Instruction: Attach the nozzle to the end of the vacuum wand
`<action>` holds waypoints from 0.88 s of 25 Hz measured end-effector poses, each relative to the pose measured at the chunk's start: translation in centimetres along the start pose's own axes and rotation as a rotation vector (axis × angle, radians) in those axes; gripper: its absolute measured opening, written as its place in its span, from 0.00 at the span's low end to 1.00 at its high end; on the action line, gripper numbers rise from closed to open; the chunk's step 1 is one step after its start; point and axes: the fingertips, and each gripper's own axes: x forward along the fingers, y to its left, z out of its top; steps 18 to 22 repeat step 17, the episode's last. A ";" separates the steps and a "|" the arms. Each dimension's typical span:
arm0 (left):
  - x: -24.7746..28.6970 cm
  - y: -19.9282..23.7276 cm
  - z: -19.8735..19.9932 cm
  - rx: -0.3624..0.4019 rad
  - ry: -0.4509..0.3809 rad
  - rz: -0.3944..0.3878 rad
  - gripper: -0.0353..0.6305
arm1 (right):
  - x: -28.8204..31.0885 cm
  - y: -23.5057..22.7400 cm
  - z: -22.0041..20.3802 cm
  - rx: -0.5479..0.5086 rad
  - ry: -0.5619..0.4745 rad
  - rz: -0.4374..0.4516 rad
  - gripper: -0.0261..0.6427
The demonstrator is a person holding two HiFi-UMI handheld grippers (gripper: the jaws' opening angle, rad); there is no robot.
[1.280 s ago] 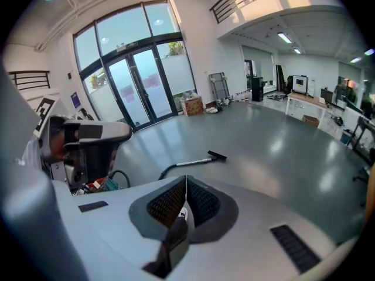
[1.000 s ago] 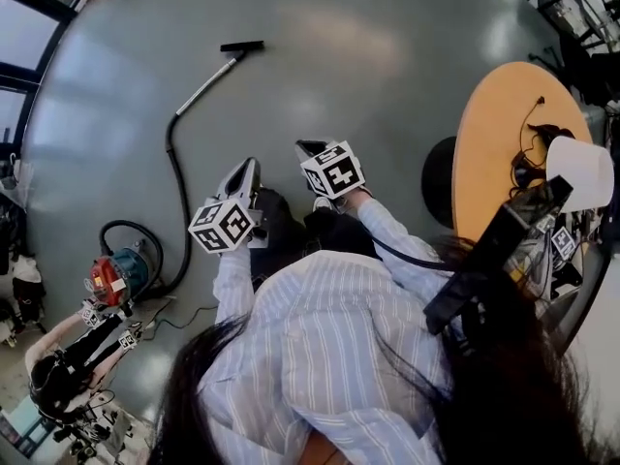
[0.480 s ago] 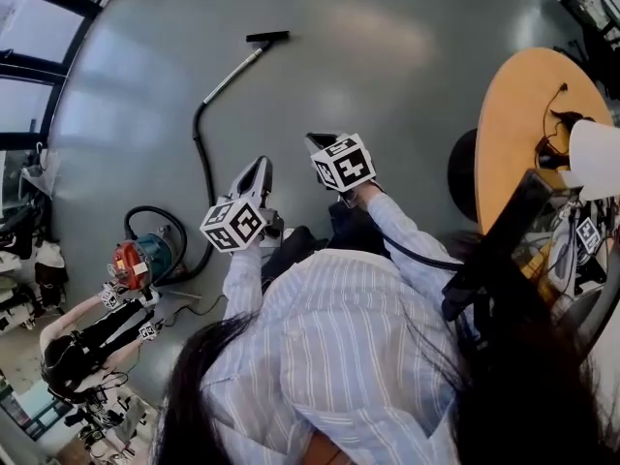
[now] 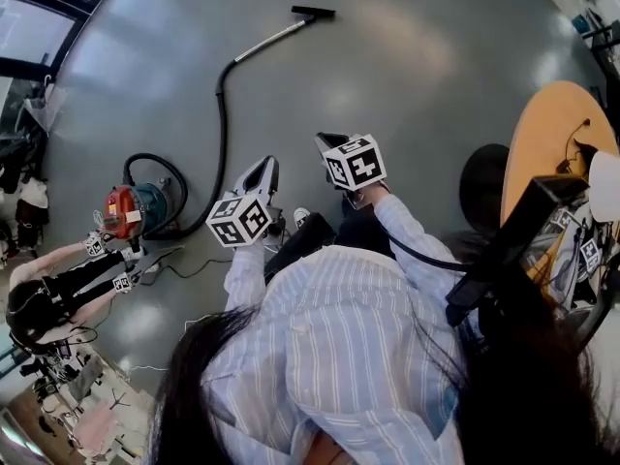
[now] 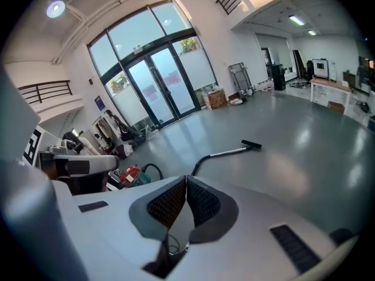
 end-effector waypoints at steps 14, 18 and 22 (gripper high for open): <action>-8.2 6.9 -2.6 -0.058 -0.032 -0.020 0.06 | 2.4 10.2 -4.5 -0.069 0.056 -0.009 0.06; -10.1 8.6 -4.0 -0.052 -0.029 -0.029 0.06 | 3.2 11.7 -5.7 -0.067 0.048 -0.026 0.06; -10.1 8.6 -4.0 -0.052 -0.029 -0.029 0.06 | 3.2 11.7 -5.7 -0.067 0.048 -0.026 0.06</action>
